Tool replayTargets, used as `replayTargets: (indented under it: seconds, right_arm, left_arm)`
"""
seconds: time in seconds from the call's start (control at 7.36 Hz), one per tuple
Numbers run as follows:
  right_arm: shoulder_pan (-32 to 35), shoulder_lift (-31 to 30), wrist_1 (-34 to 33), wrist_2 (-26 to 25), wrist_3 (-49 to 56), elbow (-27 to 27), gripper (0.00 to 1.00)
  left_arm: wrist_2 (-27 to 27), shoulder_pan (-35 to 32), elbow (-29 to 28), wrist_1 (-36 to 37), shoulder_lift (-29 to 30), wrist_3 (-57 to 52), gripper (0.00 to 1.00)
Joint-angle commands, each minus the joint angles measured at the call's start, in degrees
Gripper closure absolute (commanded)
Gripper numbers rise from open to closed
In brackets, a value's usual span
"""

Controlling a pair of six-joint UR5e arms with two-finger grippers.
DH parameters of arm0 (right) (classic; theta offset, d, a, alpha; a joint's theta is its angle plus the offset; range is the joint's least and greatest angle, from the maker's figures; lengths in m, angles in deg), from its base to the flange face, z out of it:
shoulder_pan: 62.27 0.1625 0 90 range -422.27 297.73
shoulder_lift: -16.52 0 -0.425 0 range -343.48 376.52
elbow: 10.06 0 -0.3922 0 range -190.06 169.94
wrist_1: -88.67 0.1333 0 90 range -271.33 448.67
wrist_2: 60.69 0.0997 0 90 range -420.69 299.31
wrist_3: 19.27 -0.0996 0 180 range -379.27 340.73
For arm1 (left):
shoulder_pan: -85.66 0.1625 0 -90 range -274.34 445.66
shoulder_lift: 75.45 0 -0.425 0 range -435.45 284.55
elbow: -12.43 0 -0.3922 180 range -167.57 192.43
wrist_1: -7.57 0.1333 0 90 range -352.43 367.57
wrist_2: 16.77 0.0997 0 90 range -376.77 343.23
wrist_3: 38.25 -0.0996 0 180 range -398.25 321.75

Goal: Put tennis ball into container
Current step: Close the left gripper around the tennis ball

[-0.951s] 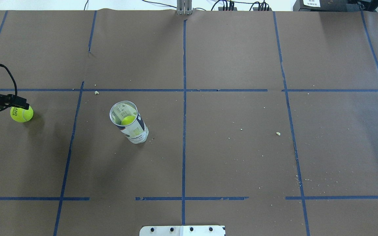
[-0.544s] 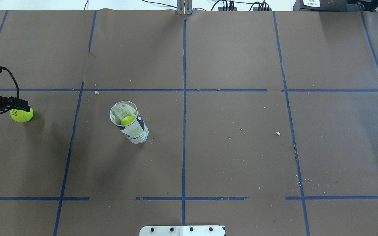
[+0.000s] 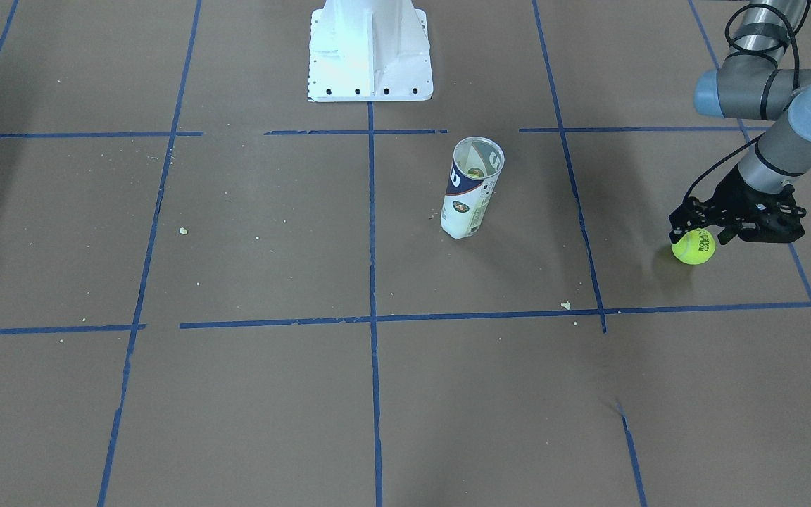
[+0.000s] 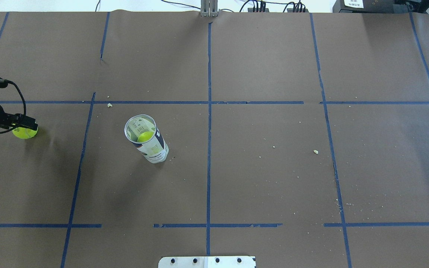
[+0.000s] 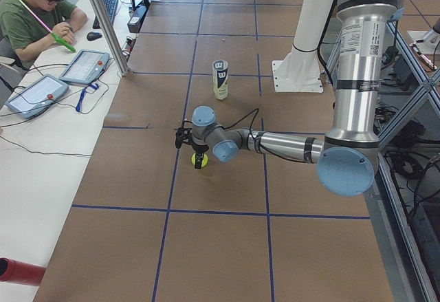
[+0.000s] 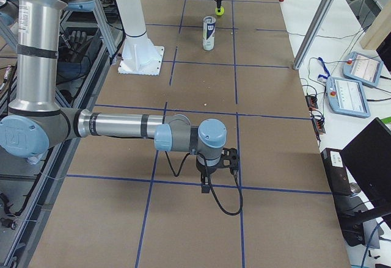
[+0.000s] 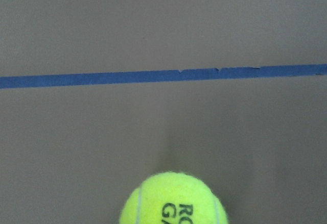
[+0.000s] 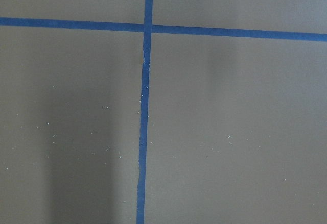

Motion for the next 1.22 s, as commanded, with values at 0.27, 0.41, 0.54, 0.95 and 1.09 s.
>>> replayTargets:
  seconds: [0.27,0.41,0.54,0.95,1.09]
  right_arm:
    - [0.00,0.07,0.00,0.00,0.00,0.00,0.00]
    - [0.00,-0.01,-0.09,0.00,0.00,0.00,0.00]
    - [0.00,0.07,0.00,0.00,0.00,0.00,0.00]
    - [0.00,0.07,0.00,0.00,0.00,0.00,0.00]
    - [0.00,0.07,0.00,0.00,0.00,0.00,0.00]
  left_arm:
    - [-0.09,0.75,-1.94,-2.75,0.09,0.10,0.00]
    - [-0.09,0.92,-1.94,-2.75,0.09,0.01,0.00]
    - [-0.09,1.10,-1.94,-2.84,0.09,0.01,0.00]
    - [-0.09,1.37,-2.03,-2.84,0.18,-0.08,0.17]
    - [-0.09,1.37,-2.03,-2.84,0.18,-0.08,0.46]
